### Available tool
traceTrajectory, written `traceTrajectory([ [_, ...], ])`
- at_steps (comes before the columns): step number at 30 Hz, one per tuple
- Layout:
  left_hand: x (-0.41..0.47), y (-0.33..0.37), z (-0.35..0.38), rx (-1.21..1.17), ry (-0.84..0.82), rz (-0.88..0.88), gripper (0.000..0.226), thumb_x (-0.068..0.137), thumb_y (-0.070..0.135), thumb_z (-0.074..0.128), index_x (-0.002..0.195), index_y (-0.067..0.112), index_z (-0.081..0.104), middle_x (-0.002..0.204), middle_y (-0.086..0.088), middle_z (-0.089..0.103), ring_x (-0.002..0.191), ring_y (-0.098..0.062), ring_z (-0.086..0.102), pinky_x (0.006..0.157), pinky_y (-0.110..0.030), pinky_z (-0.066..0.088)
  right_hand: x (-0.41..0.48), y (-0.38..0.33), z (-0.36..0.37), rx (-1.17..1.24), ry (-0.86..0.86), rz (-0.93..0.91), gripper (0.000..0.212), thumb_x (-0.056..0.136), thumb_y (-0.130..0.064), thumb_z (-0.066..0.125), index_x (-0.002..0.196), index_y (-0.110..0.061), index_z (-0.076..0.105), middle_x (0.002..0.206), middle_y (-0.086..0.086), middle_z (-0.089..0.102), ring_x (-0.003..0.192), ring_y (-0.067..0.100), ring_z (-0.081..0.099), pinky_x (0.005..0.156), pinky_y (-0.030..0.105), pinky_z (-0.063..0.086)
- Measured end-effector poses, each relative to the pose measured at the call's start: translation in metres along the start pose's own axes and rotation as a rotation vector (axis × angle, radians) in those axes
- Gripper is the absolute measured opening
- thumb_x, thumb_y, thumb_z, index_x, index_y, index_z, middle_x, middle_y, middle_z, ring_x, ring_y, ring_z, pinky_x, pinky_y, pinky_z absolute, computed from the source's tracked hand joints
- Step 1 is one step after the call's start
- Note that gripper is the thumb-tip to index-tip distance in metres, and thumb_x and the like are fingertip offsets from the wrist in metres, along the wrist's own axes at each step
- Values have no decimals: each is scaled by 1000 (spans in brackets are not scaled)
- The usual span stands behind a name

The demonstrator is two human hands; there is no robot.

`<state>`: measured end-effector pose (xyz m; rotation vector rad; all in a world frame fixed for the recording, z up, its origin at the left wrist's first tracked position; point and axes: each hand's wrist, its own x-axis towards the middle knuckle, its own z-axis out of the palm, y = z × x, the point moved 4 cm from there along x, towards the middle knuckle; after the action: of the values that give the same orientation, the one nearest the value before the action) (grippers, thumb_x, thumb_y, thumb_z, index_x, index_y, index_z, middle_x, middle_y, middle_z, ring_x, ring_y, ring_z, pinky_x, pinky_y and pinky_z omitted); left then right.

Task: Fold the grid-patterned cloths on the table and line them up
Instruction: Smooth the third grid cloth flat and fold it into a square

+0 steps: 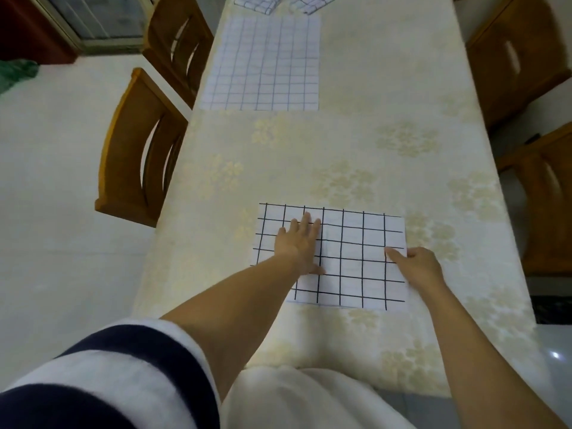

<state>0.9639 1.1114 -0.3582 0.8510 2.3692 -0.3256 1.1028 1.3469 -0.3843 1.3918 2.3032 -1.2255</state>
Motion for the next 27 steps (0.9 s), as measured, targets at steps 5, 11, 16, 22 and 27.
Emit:
traceTrajectory([
  [5,7,1,-12,58,52,40,129,69,81,69,160,16,2,163,-8,10,146,-36,26,121,-51,25,-6,-9,-8,19,20,-55,34,89,-38,71,86,-4,64,85,10,69,80,31,65,69,35,47],
  [11,15,0,-10,-42,64,53,113,75,73,70,157,31,5,165,-2,2,145,-33,24,113,-53,34,-16,-7,-5,-11,102,-99,31,95,-38,64,97,-8,59,87,3,60,83,28,58,70,31,41],
  [16,20,0,-12,18,-25,35,135,67,80,71,159,31,-15,167,-4,-22,154,-36,6,118,-58,27,-21,-11,-12,81,105,-83,32,95,-37,64,97,-5,64,85,7,66,84,30,63,70,33,47],
  [22,21,7,-11,94,-59,20,157,55,81,78,156,21,-26,163,-13,-31,154,-39,2,119,-58,26,-60,-55,-28,10,219,-370,24,101,-25,53,115,-7,60,53,8,47,63,24,51,68,31,38],
  [27,19,13,-11,130,-109,-2,164,53,79,81,152,16,-33,159,-19,-38,153,-43,-3,119,-63,23,-83,-84,-23,111,183,-436,38,102,-20,50,140,-13,54,50,-7,30,52,13,39,80,16,46],
])
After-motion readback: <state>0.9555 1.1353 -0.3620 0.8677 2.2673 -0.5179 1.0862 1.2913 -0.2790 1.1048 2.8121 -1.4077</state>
